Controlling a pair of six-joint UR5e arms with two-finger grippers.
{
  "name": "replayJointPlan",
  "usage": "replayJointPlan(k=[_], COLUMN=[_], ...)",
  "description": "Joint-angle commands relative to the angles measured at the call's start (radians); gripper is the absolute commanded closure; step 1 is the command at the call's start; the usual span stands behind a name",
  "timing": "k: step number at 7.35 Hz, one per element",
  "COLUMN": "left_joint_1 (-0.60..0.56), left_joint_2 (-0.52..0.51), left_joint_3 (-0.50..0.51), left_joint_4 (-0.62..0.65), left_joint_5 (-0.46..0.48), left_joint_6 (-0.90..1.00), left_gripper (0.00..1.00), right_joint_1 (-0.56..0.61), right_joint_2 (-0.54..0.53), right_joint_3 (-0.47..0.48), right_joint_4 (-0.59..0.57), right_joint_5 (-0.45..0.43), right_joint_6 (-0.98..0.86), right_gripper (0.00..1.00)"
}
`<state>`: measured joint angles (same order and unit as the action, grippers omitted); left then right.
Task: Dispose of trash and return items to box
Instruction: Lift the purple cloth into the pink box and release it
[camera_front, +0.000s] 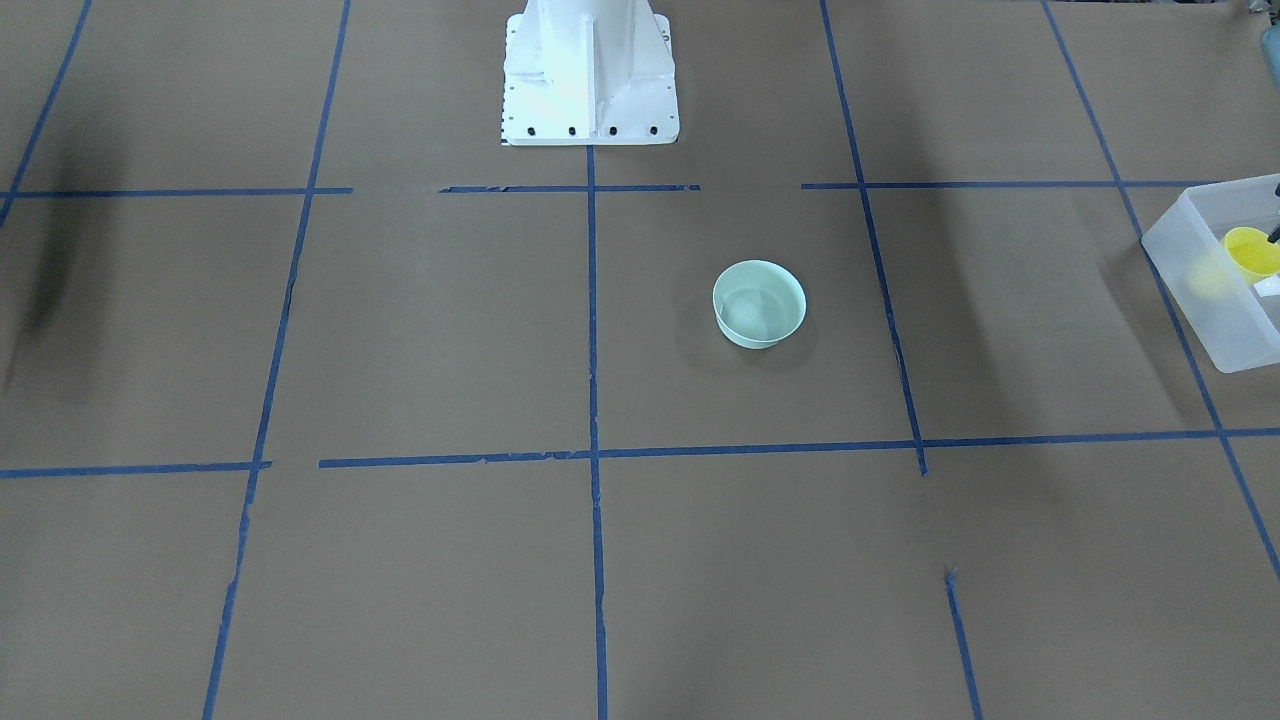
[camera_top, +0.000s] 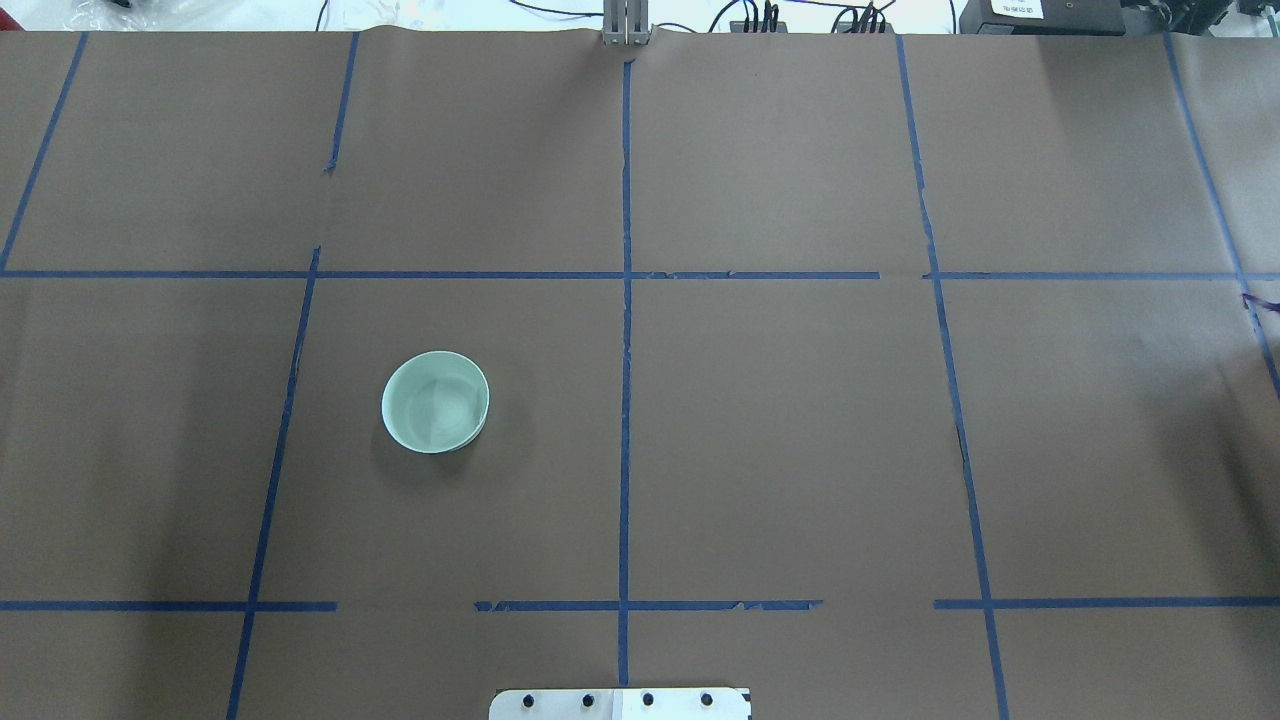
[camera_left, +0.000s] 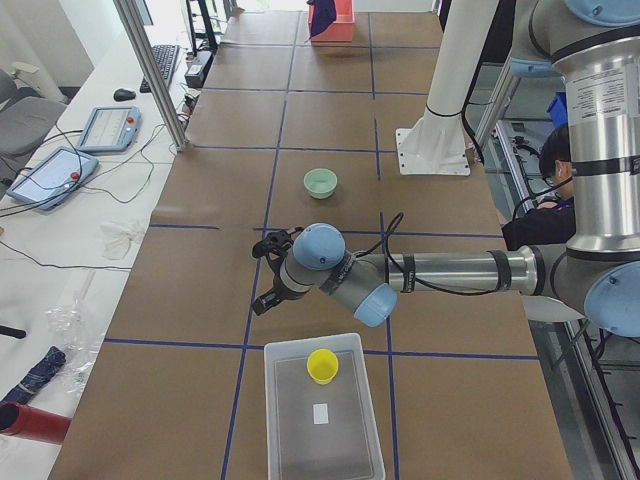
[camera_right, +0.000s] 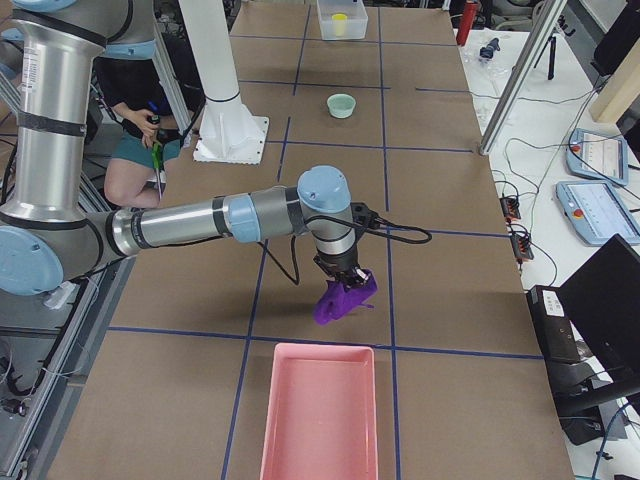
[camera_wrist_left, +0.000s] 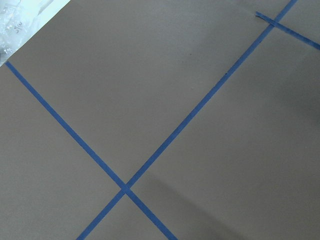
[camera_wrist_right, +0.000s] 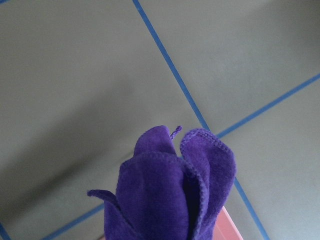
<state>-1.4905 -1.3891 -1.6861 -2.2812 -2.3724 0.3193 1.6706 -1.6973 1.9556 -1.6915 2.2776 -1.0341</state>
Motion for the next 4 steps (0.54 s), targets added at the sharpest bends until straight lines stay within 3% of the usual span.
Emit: replayJointPlan(k=[1, 4], left_joint_1=[-0.001, 0.001], left_joint_2=[-0.007, -0.019], left_joint_3=[-0.012, -0.012], left_joint_4=[-0.001, -0.001], left_joint_5=[0.002, 0.005], left_joint_6=[-0.047, -0.054], left_gripper=[0.00, 0.00], right_joint_1=[0.136, 0.156], right_joint_2=[0.067, 0.039], right_joint_3=[-0.129, -0.494], right_joint_4=[-0.096, 0.158], right_joint_5=[-0.035, -0.053], right_joint_6=[-0.191, -0.179], right_gripper=[1.00, 1.00])
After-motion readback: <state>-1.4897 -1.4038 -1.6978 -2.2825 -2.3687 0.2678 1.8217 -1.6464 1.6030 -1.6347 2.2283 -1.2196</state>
